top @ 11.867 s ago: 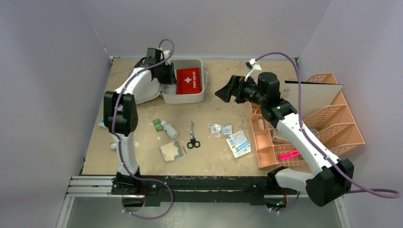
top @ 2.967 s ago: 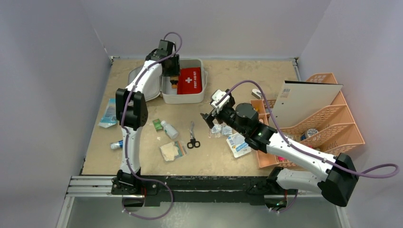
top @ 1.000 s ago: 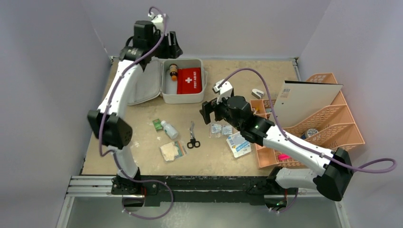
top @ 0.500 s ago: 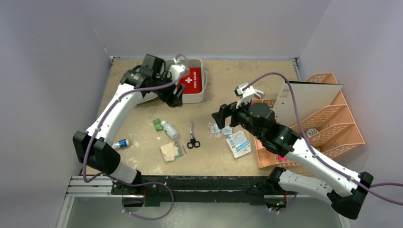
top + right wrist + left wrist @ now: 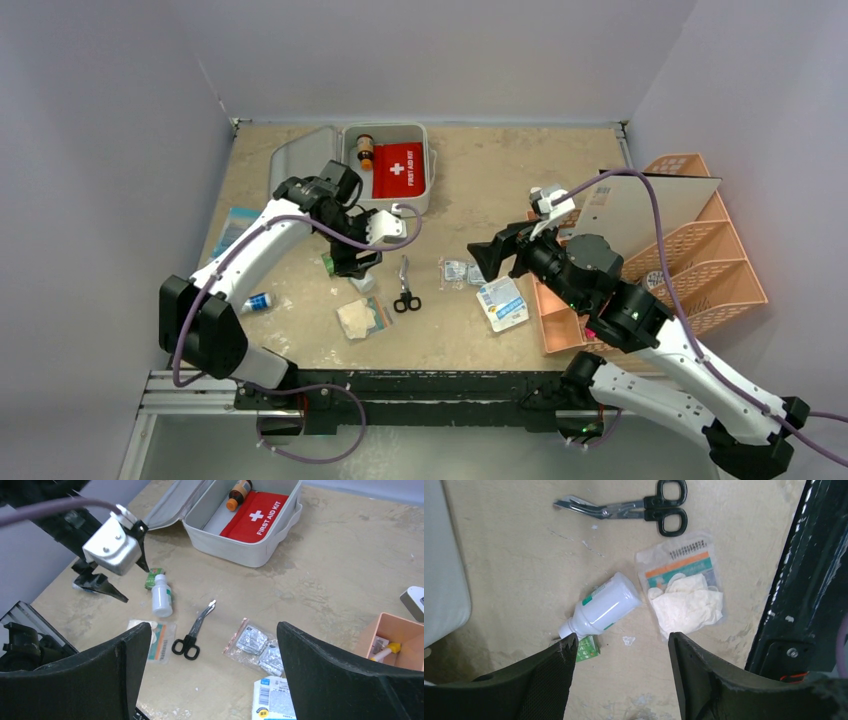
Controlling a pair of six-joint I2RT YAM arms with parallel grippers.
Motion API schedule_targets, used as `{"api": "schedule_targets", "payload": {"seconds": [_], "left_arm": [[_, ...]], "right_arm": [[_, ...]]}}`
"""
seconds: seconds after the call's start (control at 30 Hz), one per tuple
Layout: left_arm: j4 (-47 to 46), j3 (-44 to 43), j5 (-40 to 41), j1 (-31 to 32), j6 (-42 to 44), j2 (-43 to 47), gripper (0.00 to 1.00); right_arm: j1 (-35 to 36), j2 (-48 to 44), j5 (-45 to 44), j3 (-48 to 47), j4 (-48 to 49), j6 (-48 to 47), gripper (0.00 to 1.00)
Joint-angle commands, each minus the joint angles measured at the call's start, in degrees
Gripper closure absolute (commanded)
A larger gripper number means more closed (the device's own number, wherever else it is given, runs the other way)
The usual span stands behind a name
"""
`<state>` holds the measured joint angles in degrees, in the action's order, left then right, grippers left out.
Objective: Organize the medicine kit
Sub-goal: Pick up the pill bottle at the center of the board.
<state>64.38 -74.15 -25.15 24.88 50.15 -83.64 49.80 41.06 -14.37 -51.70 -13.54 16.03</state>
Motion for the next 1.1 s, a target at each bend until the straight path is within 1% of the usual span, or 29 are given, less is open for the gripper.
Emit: {"api": "schedule_targets", "payload": {"seconds": [0.0, 0.07, 0.2, 0.27, 0.37, 0.53, 0.77, 0.9, 1.07], "left_arm": [[-2.58, 2.86, -0.27, -0.1, 10.46, -2.64, 0.34], [-3.17, 3.13, 0.26, -0.03, 11.7, -4.15, 0.34], [-4.63, 4.38, 4.5, 0.25, 15.02, -6.08, 0.33], [-6.85, 5.65, 5.28, 0.25, 16.12, -6.61, 0.33], [-6.81, 5.5, 7.48, 0.98, 16.37, -9.26, 0.33], [-12.02, 7.49, 11.53, 1.4, 18.73, -12.19, 0.33], [-14.27, 9.5, 11.89, 1.4, 18.56, -14.03, 0.38], [-14.4, 9.03, 11.68, 1.4, 18.19, -15.08, 0.42], [-15.45, 9.58, 11.39, 1.38, 18.51, -16.57, 0.42]], "right_arm": [[0.07, -1.06, -1.97, -0.09, 0.31, -0.88, 0.04], [0.02, -1.07, -2.41, -0.42, 0.13, -1.85, 0.04], [0.04, -1.64, -3.56, -1.49, -3.3, -1.99, 0.04], [0.11, -2.26, -3.81, -1.04, -2.67, -2.13, 0.04], [0.1, -2.41, -3.04, -0.36, -0.2, -2.52, 0.04], [0.08, -2.23, -3.34, -1.64, -1.92, -2.41, 0.04], [-0.01, -3.23, 0.79, 0.71, 0.84, -3.14, 0.03], [0.06, -2.0, 1.29, -0.32, 1.76, -4.7, 0.03], [-0.02, -1.99, 1.98, -1.2, 1.32, -4.83, 0.03]]}}
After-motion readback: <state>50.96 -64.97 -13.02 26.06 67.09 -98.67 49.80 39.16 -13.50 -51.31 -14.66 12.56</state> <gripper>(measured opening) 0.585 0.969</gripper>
